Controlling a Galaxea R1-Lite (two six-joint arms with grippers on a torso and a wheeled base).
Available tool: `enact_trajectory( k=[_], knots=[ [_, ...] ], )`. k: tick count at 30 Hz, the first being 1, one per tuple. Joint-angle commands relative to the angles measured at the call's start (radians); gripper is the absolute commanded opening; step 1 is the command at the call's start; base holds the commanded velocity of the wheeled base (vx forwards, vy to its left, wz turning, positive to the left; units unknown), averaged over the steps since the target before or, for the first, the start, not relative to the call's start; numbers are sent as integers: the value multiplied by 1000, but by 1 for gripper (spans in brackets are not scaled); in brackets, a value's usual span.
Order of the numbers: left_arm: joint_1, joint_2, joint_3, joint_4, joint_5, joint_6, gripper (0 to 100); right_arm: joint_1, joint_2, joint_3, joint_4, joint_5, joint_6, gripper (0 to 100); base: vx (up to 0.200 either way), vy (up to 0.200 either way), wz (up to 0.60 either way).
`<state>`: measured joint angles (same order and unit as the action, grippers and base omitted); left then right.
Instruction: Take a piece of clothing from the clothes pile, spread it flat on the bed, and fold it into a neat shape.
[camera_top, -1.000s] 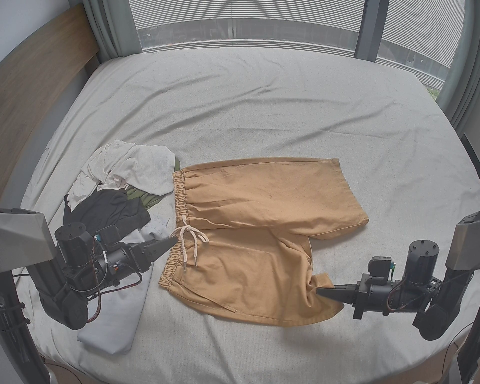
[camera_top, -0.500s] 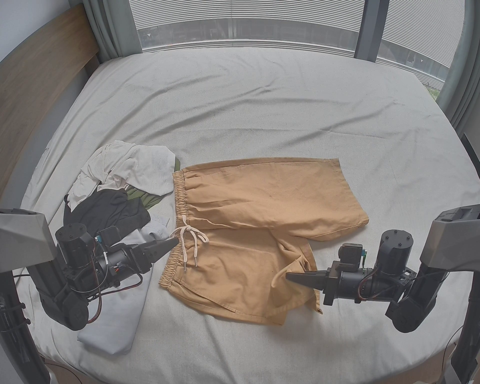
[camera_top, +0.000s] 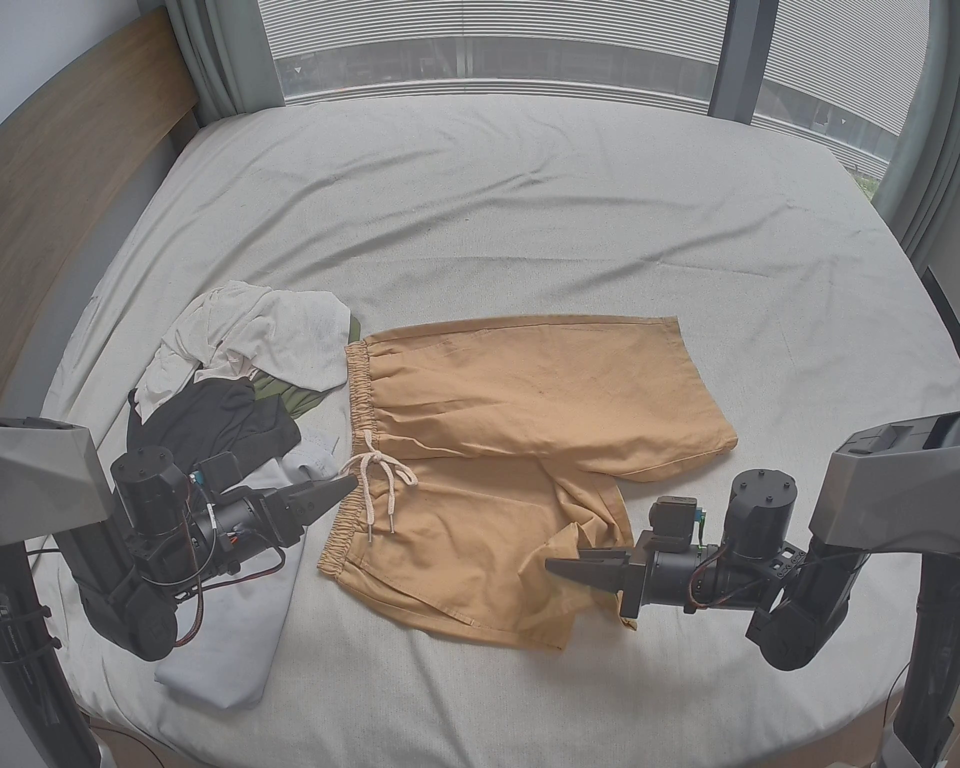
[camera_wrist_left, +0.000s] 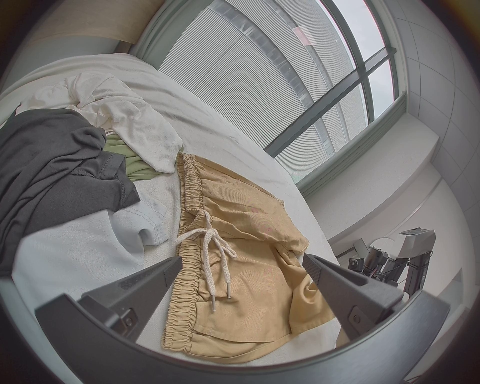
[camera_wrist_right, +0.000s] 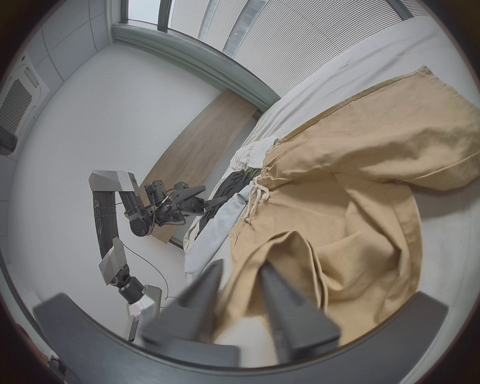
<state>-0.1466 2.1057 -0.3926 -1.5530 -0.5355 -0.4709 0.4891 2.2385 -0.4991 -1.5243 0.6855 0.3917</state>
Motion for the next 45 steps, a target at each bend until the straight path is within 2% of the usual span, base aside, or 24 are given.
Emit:
enact_trajectory(
  k=[1, 9, 18, 21, 24, 25, 26, 27, 31, 34, 40, 45],
  knots=[
    [1, 0, 0, -2, 0, 0, 100, 17, -4, 19, -4, 0, 1, 100, 0, 0, 0],
    [2, 2, -3, -2, 0, -2, 100, 49, -77, 119, -8, -1, 1, 100, 0, 0, 0],
    [2, 8, -3, -2, 0, -2, 100, 39, -206, 286, -11, -4, -2, 100, 0, 0, 0],
    [1, 7, -5, -2, 0, -2, 100, 29, -234, 372, -11, -61, -8, 100, 0, 0, 0],
    [1, 7, -3, -2, 0, 0, 100, 5, -232, 390, -11, -81, -11, 100, 0, 0, 0],
    [1, 7, -5, -2, 0, 0, 100, -57, -224, 403, -8, -89, -11, 100, 0, 0, 0],
    [1, 7, -5, -2, 0, 0, 100, -60, -224, 404, -10, -89, -11, 100, 0, 0, 0],
    [1, 7, -5, -2, 0, 0, 100, -98, -208, 421, -5, -87, -14, 100, 0, 0, 0],
    [-1, 7, -5, -2, 0, -2, 100, -139, -148, 439, -11, -89, -25, 100, 0, 0, 0],
    [-1, 5, -5, -2, 0, -2, 100, -149, -112, 453, -11, -93, -25, 100, 0, 0, 0],
    [-1, 0, -5, -4, 0, 0, 100, -146, -30, 435, -13, -144, -24, 100, 0, 0, 0],
    [-2, -1, -3, -2, 0, -2, 100, -133, -20, 410, -13, -147, -20, 100, 0, 0, 0]
  ],
)
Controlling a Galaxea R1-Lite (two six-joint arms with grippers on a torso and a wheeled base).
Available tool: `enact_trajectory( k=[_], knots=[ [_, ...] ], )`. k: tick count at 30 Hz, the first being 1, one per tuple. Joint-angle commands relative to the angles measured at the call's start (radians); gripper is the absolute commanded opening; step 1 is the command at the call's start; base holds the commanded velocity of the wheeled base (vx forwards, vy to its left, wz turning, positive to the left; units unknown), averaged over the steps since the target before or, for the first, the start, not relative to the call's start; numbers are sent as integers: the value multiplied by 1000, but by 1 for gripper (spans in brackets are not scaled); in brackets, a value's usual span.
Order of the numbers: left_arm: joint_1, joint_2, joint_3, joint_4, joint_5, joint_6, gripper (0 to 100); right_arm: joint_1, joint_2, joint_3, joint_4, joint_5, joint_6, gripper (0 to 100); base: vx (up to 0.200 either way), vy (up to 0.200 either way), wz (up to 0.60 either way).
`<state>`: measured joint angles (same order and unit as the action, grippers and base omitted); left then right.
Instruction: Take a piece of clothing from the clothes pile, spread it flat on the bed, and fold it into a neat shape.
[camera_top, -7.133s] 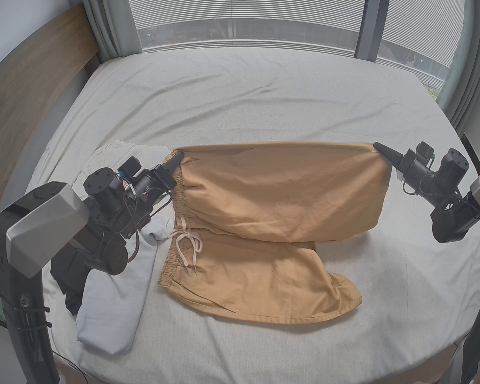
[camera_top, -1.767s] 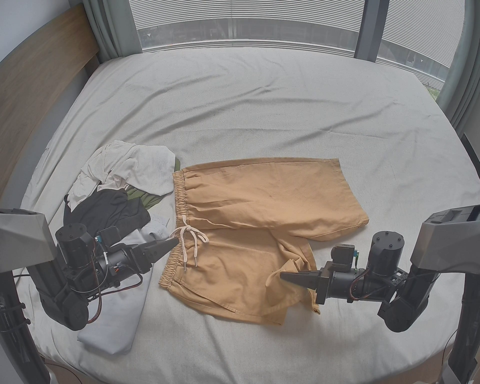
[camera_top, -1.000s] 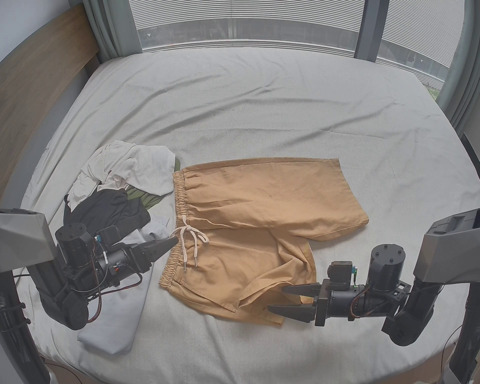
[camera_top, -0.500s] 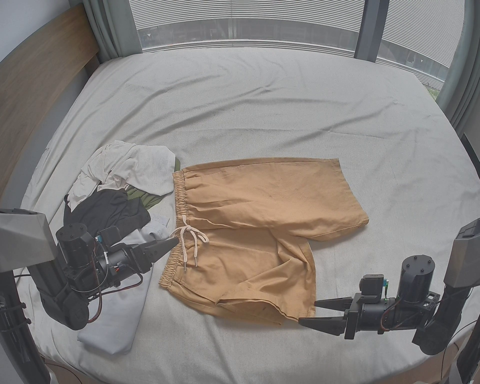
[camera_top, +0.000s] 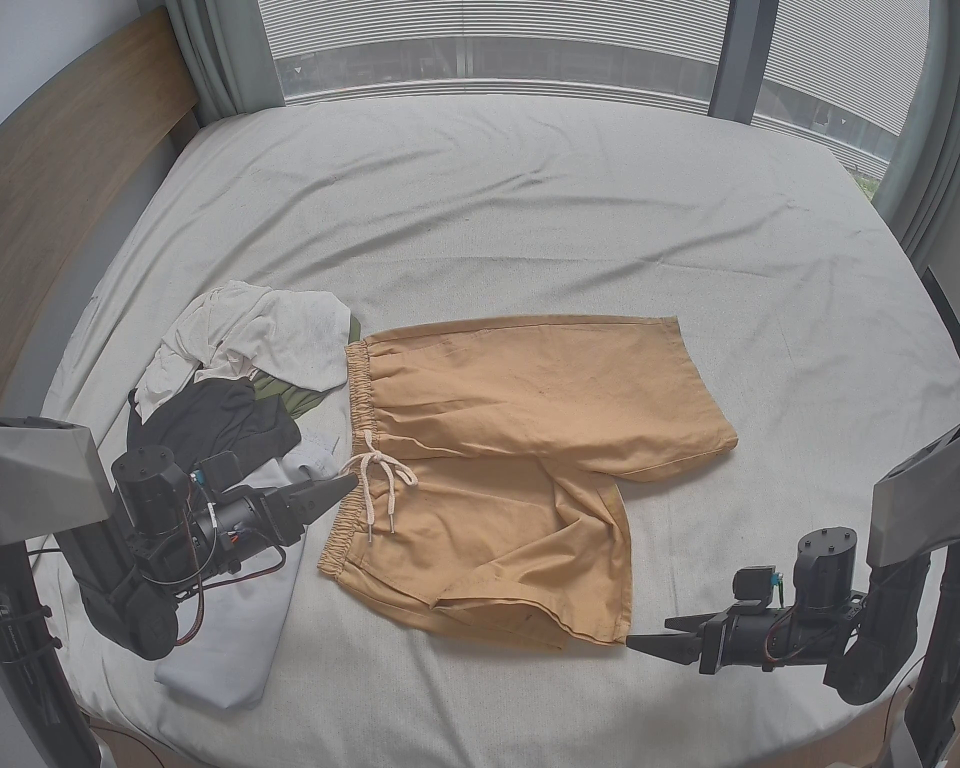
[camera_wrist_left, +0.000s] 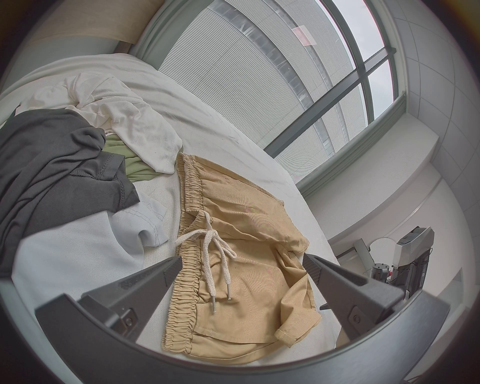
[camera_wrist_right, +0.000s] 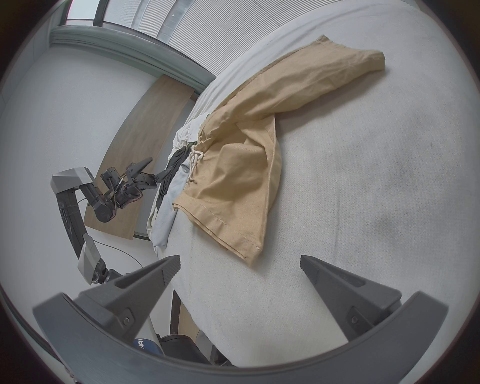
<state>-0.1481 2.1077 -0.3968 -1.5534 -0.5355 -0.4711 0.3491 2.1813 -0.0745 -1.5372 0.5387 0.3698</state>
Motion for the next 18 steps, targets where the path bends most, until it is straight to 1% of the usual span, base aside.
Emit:
enact_trajectory(
  k=[1, 9, 11, 13, 14, 18],
  knots=[
    [-1, -3, 1, -2, 0, -1, 100, 7, 37, -15, 0, 0, 1, 100, 0, 0, 0],
    [-1, -2, 3, -2, 0, 0, 100, 10, 80, -44, 0, -2, 3, 100, 0, 0, 0],
    [-1, -2, 1, -2, 0, 0, 100, 22, 91, -54, 0, -3, 5, 100, 0, 0, 0],
    [-1, -2, 3, -2, 0, 0, 100, 27, 97, -62, 0, -11, 6, 100, 0, 0, 0],
    [-1, -2, 1, -2, 0, 0, 100, 33, 106, -77, 2, -34, 6, 100, 0, 0, 0],
    [-1, -2, 1, -2, 0, 0, 100, 56, 121, -97, 2, -43, 8, 100, 0, 0, 0]
  ],
)
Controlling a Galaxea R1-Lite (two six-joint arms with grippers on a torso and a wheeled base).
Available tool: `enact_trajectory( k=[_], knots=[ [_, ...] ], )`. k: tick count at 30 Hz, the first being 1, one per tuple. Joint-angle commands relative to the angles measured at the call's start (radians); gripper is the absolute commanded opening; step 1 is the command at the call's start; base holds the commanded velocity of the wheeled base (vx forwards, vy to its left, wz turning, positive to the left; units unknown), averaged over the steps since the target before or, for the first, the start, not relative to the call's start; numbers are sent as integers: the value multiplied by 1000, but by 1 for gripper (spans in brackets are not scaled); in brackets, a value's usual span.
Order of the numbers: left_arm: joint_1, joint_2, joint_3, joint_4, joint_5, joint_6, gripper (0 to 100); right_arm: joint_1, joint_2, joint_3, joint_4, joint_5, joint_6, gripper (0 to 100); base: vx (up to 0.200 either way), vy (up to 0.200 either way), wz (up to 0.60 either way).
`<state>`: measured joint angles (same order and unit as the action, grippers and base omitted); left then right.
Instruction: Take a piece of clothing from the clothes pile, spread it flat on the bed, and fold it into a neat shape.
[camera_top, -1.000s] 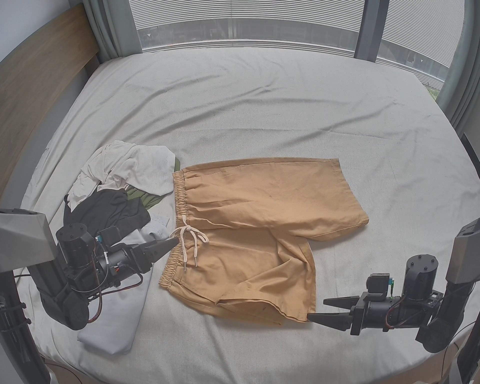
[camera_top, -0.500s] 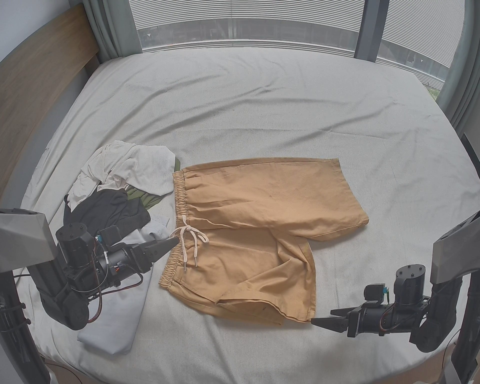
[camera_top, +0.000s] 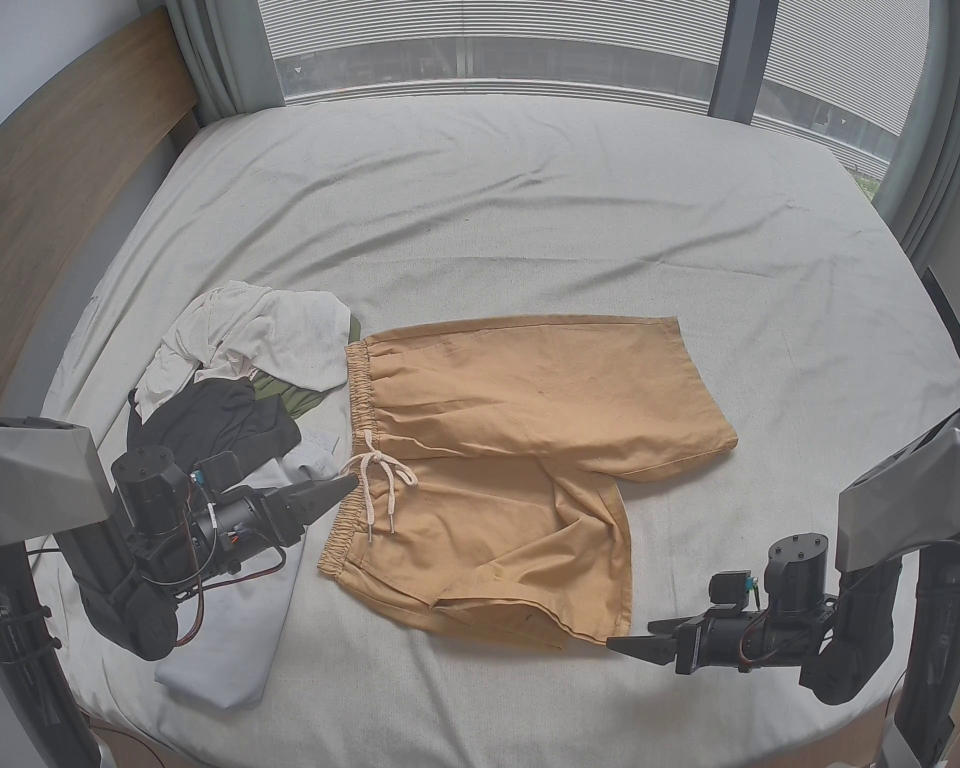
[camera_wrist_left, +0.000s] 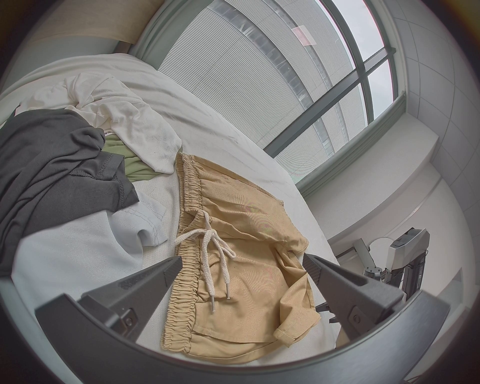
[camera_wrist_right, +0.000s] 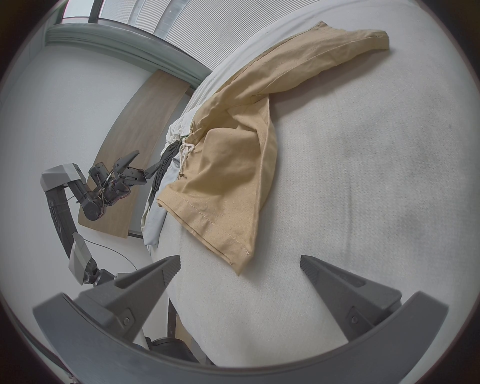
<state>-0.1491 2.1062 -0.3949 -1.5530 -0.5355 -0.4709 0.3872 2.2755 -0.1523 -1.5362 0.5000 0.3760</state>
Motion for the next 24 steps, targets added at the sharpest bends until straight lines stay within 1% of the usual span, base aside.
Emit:
enact_trajectory(
  k=[1, 2, 3, 6, 17, 22, 23, 24],
  knots=[
    [0, 0, -1, -2, 0, 0, 100, 19, 27, -29, 1, -5, 1, 100, 0, 0, 0],
    [0, 0, -1, -2, 0, 0, 100, 19, 27, -38, 1, -5, 4, 100, 0, 0, 0],
    [0, -2, -1, -2, 0, 0, 100, 21, 27, -46, 4, -5, 11, 0, 0, 0, 0],
    [0, -2, -1, -4, 0, 0, 100, 21, 30, -52, 7, -6, 23, 0, 0, 0, 0],
    [0, -3, -1, -4, 0, 0, 100, 16, 24, -30, -1, -6, 26, 0, 0, 0, 0],
    [0, -5, -1, -4, 0, 1, 100, -8, -37, 7, -1, -6, 24, 0, 0, 0, 0],
    [-4, -5, -1, -4, 0, 1, 100, -42, -91, 27, 4, -5, 24, 0, 0, 0, 0],
    [-6, -5, -1, -4, 0, 1, 100, -44, -94, 27, 4, -5, 24, 0, 0, 0, 0]
  ],
)
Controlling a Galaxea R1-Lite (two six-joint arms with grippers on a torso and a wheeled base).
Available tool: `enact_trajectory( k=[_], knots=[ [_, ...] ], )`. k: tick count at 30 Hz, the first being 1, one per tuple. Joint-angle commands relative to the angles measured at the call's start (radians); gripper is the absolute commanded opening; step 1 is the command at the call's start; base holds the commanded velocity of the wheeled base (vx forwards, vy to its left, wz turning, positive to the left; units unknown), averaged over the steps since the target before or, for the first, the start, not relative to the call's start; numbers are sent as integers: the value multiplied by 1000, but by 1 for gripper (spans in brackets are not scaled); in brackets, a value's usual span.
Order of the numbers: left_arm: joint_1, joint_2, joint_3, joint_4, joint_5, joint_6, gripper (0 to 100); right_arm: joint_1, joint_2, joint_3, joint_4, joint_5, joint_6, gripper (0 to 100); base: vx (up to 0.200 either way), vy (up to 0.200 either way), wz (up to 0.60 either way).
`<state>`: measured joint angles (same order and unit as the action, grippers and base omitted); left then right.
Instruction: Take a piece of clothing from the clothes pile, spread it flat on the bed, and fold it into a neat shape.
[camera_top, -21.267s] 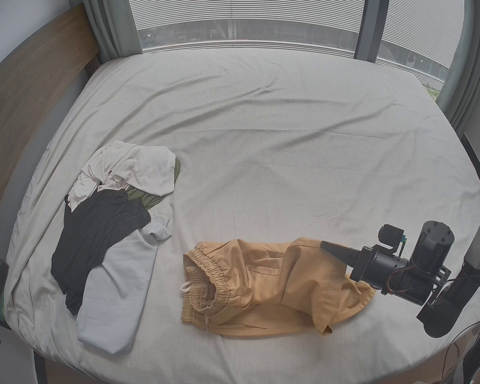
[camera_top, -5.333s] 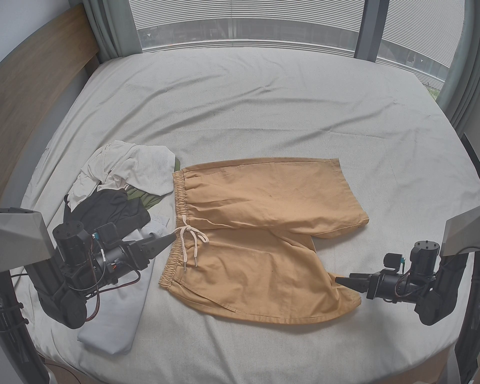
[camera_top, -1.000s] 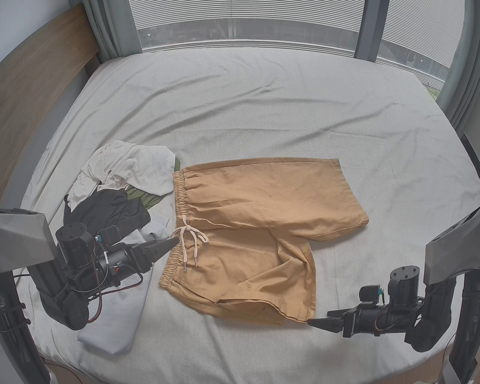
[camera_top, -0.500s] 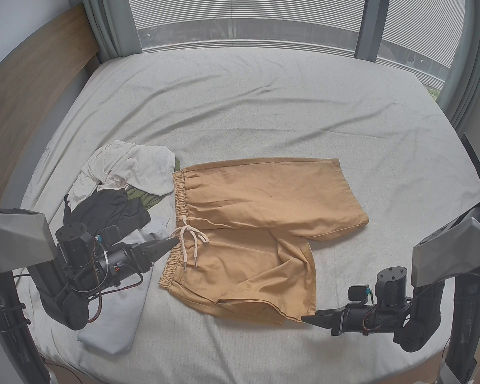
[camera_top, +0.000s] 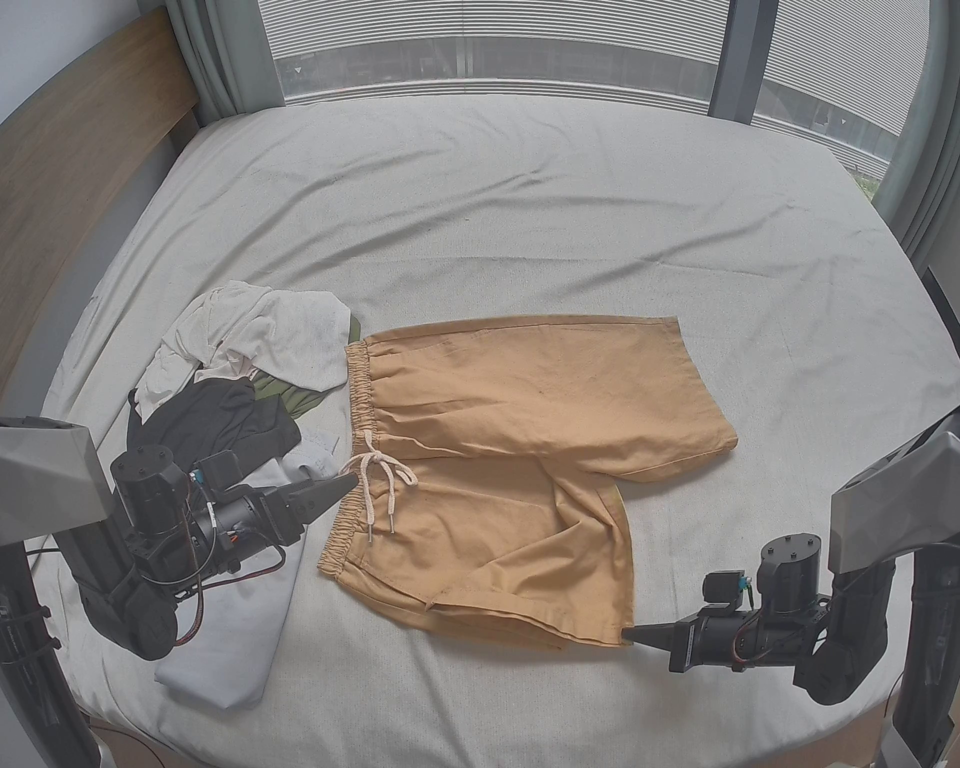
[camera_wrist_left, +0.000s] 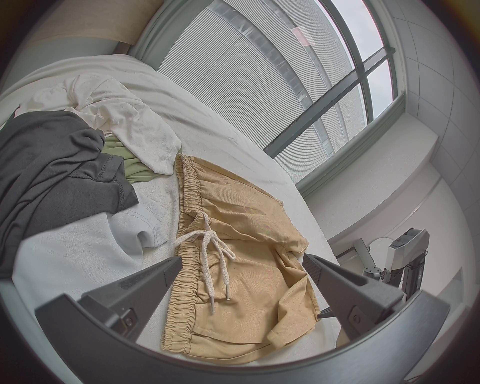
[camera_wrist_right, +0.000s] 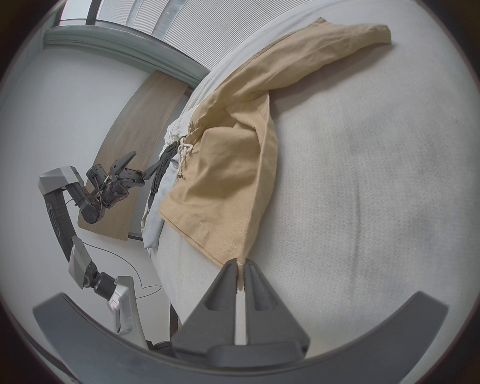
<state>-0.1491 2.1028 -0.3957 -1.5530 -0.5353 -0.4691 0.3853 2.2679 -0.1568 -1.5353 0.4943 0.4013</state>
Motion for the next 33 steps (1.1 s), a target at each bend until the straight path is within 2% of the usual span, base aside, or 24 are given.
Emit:
enact_trajectory(
  k=[1, 6, 19, 33],
  knots=[
    [-6, -1, 0, -4, 0, 0, 100, -60, -105, 33, 6, 1, -1, 0, 0, 0, 0],
    [-9, -3, 2, -4, 0, 0, 100, -143, -145, 31, 11, 1, -1, 0, 0, 0, 0],
    [-12, -3, 3, -4, 1, 0, 100, -223, -133, -47, 15, 1, -6, 0, 0, 0, 0],
    [-24, -1, 5, -4, 1, 0, 100, -316, -142, -251, 210, 1, -22, 0, 0, 0, 0]
  ],
)
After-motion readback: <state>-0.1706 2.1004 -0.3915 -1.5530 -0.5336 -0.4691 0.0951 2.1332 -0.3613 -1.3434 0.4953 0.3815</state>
